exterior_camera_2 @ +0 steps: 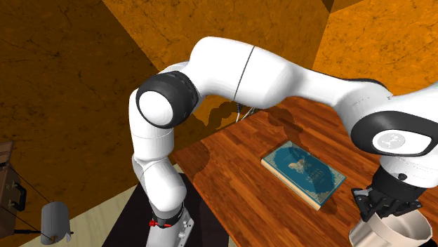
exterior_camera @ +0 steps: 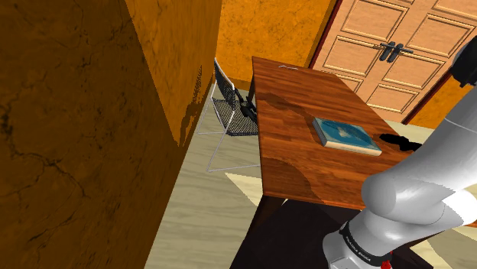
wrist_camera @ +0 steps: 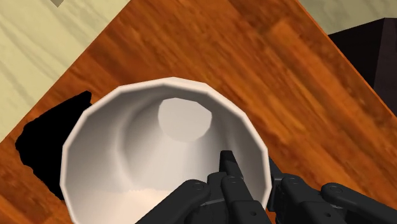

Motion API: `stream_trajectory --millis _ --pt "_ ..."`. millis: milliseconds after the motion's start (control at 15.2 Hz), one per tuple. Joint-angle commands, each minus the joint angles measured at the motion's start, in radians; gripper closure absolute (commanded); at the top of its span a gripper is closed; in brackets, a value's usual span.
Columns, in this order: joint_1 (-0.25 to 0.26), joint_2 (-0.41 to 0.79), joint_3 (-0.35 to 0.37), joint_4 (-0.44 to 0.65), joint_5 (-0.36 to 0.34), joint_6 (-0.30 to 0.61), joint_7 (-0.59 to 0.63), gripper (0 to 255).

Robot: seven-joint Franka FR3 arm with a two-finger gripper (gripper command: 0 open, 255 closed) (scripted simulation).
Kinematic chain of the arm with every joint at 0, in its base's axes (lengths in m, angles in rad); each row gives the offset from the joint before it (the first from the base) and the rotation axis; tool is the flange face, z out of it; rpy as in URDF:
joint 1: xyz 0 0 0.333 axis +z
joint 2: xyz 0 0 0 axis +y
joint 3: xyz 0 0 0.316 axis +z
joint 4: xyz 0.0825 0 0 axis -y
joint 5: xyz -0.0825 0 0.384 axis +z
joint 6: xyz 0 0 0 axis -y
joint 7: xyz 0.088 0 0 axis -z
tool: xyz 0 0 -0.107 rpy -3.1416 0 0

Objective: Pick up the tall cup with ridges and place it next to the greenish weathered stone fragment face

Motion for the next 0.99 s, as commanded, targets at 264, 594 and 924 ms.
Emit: stream_trajectory --millis 264,594,924 --pt "0.000 0.009 0.003 -0.074 0.009 0.080 -0.003 255" --pt "-0.005 0.028 0.009 -0.126 0.027 0.143 -0.013 255" --pt "-0.015 0.054 0.017 -0.172 0.053 0.205 -0.027 255"
